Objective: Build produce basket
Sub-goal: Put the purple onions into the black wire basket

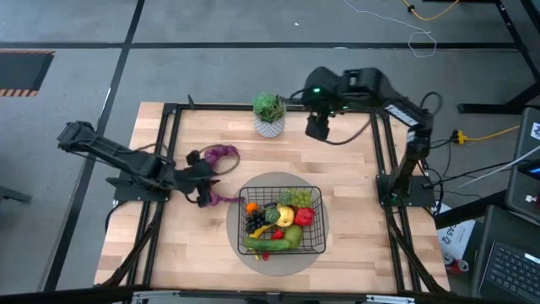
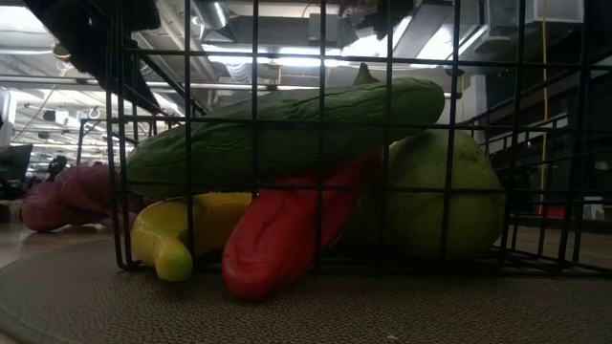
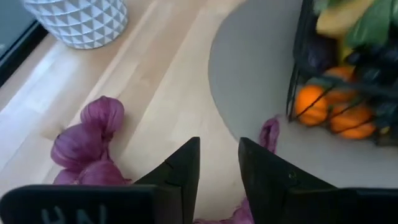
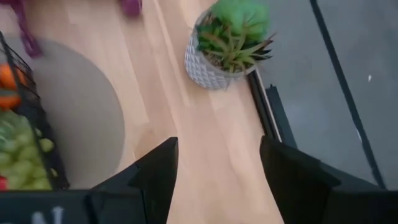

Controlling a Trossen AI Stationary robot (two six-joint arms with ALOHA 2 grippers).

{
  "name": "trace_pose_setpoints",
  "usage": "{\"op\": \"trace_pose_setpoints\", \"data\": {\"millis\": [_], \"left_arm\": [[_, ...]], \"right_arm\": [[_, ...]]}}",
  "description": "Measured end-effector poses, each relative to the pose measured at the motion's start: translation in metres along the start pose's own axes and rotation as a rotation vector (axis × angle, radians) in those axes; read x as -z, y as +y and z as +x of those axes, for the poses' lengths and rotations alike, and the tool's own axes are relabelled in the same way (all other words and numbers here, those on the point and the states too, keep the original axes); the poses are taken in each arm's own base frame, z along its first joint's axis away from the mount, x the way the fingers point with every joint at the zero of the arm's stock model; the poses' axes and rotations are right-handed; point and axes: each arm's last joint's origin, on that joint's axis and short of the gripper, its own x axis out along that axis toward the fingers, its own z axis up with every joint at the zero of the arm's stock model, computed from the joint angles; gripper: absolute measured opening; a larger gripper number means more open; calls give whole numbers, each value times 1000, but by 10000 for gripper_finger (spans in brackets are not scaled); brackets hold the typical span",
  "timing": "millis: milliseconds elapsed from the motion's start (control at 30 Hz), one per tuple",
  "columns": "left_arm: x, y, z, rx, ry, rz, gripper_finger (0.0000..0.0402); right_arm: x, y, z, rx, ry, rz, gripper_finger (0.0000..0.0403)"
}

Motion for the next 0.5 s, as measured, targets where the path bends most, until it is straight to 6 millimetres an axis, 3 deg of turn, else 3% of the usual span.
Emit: {"op": "trace_pose_setpoints", "data": {"millis": [500], "left_arm": [[10, -30, 44, 59, 127, 32, 105]], "right_arm": [[61, -2, -112, -65, -287, 180, 226]]}}
